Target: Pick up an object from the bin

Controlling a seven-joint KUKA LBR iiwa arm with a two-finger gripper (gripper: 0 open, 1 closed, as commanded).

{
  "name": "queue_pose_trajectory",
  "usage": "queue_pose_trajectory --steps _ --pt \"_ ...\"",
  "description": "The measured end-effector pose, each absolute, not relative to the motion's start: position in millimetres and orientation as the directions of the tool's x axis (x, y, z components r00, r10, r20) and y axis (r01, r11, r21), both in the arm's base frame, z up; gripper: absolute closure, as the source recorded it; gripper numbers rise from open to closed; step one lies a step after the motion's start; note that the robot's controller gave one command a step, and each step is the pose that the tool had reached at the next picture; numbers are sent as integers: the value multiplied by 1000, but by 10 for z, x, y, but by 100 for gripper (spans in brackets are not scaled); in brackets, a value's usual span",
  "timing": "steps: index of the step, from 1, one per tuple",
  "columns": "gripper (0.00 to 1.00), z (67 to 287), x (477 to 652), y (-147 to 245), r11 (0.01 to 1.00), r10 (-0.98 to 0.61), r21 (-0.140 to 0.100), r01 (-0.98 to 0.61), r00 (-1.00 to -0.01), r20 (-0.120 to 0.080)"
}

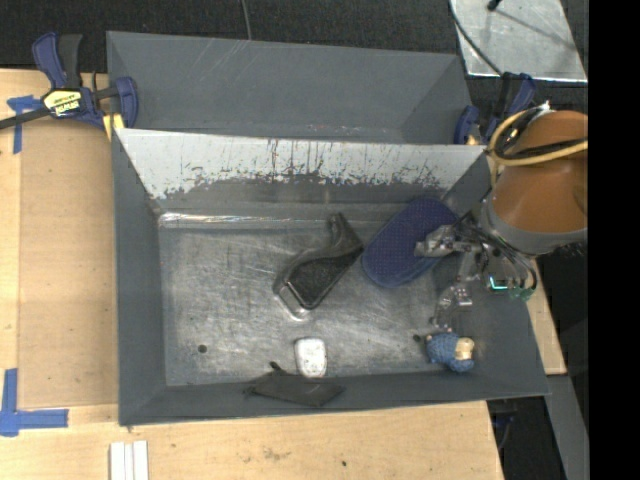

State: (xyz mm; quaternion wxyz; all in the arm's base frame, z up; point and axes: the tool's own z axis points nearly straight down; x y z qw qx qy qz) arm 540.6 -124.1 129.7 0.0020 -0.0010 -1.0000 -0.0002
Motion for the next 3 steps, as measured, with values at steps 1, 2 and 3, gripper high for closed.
queue_pose_trajectory --steps 1,2,3 --pt "0 809 6082 -870 999 -46 -7 -46 -999 -5" --pt "100 881 6121 -884 999 -44 -9 -44 -999 -27" --pt "100 2014 6188 -985 997 -80 -4 -80 -997 -13"
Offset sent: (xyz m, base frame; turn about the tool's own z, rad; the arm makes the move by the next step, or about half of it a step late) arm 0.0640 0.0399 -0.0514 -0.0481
